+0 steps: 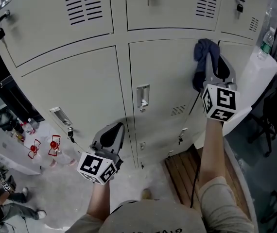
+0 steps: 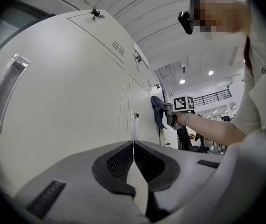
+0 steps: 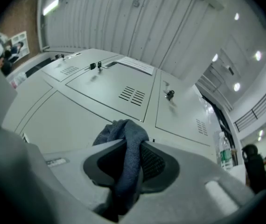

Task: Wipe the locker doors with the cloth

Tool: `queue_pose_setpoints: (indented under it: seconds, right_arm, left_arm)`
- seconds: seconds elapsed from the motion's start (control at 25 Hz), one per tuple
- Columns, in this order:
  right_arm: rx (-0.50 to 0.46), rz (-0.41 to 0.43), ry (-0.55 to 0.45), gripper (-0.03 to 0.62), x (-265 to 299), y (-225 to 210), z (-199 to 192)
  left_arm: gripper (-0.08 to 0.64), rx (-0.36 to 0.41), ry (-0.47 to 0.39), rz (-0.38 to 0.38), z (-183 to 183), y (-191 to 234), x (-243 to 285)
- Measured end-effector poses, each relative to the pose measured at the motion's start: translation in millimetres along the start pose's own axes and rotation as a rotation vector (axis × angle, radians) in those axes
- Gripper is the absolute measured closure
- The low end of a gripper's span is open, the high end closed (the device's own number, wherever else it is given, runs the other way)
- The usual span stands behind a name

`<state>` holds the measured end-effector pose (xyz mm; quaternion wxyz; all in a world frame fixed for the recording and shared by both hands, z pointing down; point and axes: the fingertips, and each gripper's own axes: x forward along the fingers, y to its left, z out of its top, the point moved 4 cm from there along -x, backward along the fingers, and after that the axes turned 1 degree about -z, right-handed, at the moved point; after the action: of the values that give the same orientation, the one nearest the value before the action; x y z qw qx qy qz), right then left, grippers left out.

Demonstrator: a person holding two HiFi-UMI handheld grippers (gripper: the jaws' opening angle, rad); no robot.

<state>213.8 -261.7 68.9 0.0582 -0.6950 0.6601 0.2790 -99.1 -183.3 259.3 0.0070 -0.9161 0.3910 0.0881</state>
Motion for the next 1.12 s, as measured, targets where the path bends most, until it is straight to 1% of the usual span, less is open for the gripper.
queue_pose_setpoints:
  seconds: [0.08, 0.12, 0.16, 0.24, 0.32, 0.4, 0.48, 0.56, 0.68, 0.76, 0.84, 0.96, 1.12]
  right_arm:
    - [0.14, -0.01, -0.008, 0.514, -2, -7, -1]
    - [0.21, -0.015, -0.032, 0.514, -5, -8, 1]
    - [0.261, -0.013, -0.062, 0.512, -10, -7, 4]
    - [0.307, 0.025, -0.116, 0.512, -20, 6, 13]
    - [0.345, 0.096, -0.154, 0.512, -27, 28, 23]
    - [0.382, 0.17, -0.176, 0.512, -33, 53, 30]
    - [0.397, 0.236, -0.179, 0.512, -37, 80, 34]
    - [0.393, 0.295, -0.175, 0.512, -41, 107, 36]
    - [0.358, 0.386, -0.173, 0.512, -46, 149, 40]
    - [0.31, 0.438, -0.175, 0.512, -51, 174, 42]
    - [0.241, 0.471, -0.172, 0.512, -54, 191, 41]
    - [0.172, 0.475, -0.155, 0.512, -54, 197, 32]
    - [0.141, 0.438, -0.106, 0.512, -50, 185, 17]
  left_arm:
    - [0.555, -0.006, -0.006, -0.007, -1, 0, 0]
    - [0.555, -0.006, -0.005, -0.01, -1, -1, 0]
    - [0.555, -0.005, -0.001, -0.013, -2, -3, -1]
    - [0.555, -0.001, 0.008, -0.018, -4, -5, -2]
    - [0.555, 0.0, 0.01, -0.014, -3, -4, -4]
    - [0.555, 0.001, 0.008, -0.005, -1, -2, -6]
    - [0.555, 0.004, 0.005, 0.003, 1, 0, -8]
    - [0.555, 0.007, 0.004, 0.011, 1, 1, -9]
    - [0.555, 0.007, 0.005, 0.023, 1, 1, -7]
    - [0.555, 0.016, 0.005, 0.021, -1, 0, -5]
    - [0.555, 0.024, 0.006, 0.017, -2, -3, -3]
    - [0.555, 0.03, 0.002, 0.012, 0, -6, -2]
    - [0.555, 0.029, 0.014, 0.006, 2, -9, 1]
